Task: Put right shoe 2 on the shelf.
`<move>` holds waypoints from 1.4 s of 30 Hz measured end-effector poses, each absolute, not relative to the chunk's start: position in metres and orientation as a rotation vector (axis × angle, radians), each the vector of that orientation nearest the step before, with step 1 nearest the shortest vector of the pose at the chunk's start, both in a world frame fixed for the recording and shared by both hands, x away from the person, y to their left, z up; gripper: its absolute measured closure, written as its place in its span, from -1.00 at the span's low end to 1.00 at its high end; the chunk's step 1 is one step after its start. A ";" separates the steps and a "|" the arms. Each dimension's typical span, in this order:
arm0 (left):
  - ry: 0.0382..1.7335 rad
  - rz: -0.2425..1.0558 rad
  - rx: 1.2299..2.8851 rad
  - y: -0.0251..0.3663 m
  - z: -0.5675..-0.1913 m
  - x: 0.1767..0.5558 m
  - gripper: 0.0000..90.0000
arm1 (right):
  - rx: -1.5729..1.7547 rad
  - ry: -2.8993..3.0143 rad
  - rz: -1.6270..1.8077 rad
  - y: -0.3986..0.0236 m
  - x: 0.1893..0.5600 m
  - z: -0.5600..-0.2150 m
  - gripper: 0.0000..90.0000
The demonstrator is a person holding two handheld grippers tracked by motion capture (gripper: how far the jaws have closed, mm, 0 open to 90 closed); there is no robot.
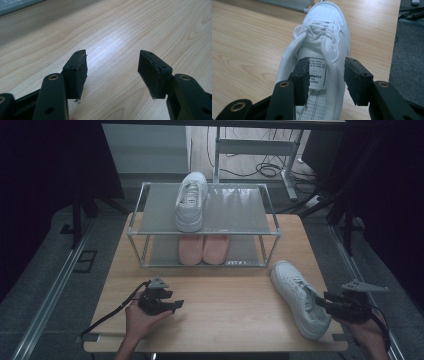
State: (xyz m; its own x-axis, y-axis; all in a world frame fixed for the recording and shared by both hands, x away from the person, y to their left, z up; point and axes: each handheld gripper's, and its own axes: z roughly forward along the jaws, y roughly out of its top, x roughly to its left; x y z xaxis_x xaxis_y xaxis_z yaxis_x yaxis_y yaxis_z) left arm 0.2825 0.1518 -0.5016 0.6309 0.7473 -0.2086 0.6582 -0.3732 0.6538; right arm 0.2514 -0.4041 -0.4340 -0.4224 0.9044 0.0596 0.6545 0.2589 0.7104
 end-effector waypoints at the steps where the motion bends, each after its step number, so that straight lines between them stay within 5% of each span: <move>1: 1.095 0.156 2.125 0.152 -0.502 0.282 -0.10 | 1.428 2.181 0.952 -0.404 0.252 -0.435 0.25; 15: 1.093 0.150 2.133 0.151 -0.503 0.283 -0.09 | 1.481 2.208 0.826 -0.393 0.287 -0.459 0.25; 29: 1.094 0.151 2.138 0.151 -0.503 0.283 -0.10 | 1.534 2.153 0.776 -0.393 0.298 -0.471 0.72; 42: 1.096 0.148 2.143 0.151 -0.504 0.284 -0.09 | 1.558 2.107 0.861 -0.396 0.295 -0.472 0.80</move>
State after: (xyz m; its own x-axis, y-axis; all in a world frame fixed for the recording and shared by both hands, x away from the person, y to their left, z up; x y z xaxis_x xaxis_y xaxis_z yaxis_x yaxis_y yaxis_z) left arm 0.2837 0.1508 -0.5042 0.6332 0.7456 -0.2079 0.6637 -0.3847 0.6415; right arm 0.2952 -0.3964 -0.4717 -0.3122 0.9485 0.0541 0.7150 0.1971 0.6707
